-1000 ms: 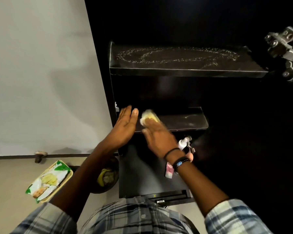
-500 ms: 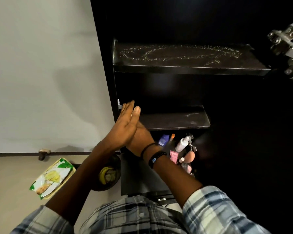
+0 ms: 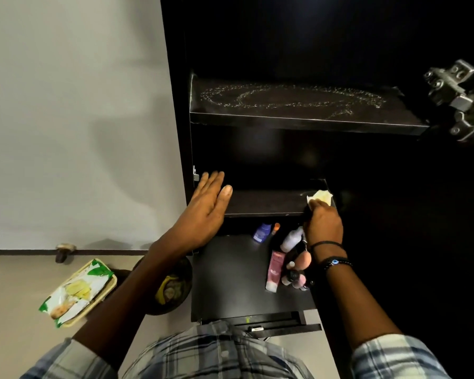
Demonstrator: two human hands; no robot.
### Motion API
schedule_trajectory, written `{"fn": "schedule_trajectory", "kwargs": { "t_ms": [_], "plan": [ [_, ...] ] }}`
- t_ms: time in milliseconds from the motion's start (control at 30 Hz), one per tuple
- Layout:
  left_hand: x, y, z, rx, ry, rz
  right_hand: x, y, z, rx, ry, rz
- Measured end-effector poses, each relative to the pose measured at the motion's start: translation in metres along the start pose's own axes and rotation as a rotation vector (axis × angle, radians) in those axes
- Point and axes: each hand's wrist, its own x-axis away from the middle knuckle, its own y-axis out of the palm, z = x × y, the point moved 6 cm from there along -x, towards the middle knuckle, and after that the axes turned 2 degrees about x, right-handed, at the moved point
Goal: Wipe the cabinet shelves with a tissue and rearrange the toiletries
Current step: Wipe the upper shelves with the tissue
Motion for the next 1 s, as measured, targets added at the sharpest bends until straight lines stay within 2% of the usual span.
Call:
{"fn": "schedule_trajectory", "kwargs": {
  "t_ms": [133, 200, 267, 367, 467, 567, 633, 700, 833, 933, 1000],
  "plan": [
    [0.001, 0.003, 0.008, -0.092, 0.041, 0.009, 0.022, 0.001, -0.054, -0.035, -0.141, 0.008],
    [0.003, 0.000, 0.017, -0.118, 0.085, 0.030, 0.041, 0.005, -0.085, -0.159, -0.273, -0.087],
    [0.006, -0.008, 0.030, -0.118, 0.129, 0.052, 0.055, -0.007, -0.105, -0.298, -0.354, -0.063],
    [0.012, -0.026, 0.051, -0.135, 0.192, 0.108, 0.055, -0.057, -0.106, -0.481, -0.321, 0.181],
    [0.023, -0.045, 0.078, -0.151, 0.296, 0.192, 0.058, -0.135, -0.103, -0.615, -0.387, 0.476],
    [0.037, -0.063, 0.113, -0.143, 0.456, 0.326, 0.059, -0.207, -0.093, -0.634, -0.483, 0.750],
    [0.043, -0.073, 0.135, -0.200, 0.570, 0.393, 0.050, -0.234, -0.082, -0.590, -0.454, 0.837],
    [0.042, -0.079, 0.150, -0.291, 0.645, 0.405, 0.030, -0.242, -0.072, -0.528, -0.377, 0.797],
    [0.028, -0.088, 0.157, -0.413, 0.627, 0.350, -0.007, -0.226, -0.077, -0.297, -0.270, 0.388],
    [0.021, -0.096, 0.157, -0.345, 0.580, 0.314, -0.005, -0.220, -0.111, -0.179, -0.327, 0.299],
    [0.020, -0.104, 0.160, -0.209, 0.538, 0.297, 0.008, -0.215, -0.153, -0.152, -0.463, 0.255]
  ]
}}
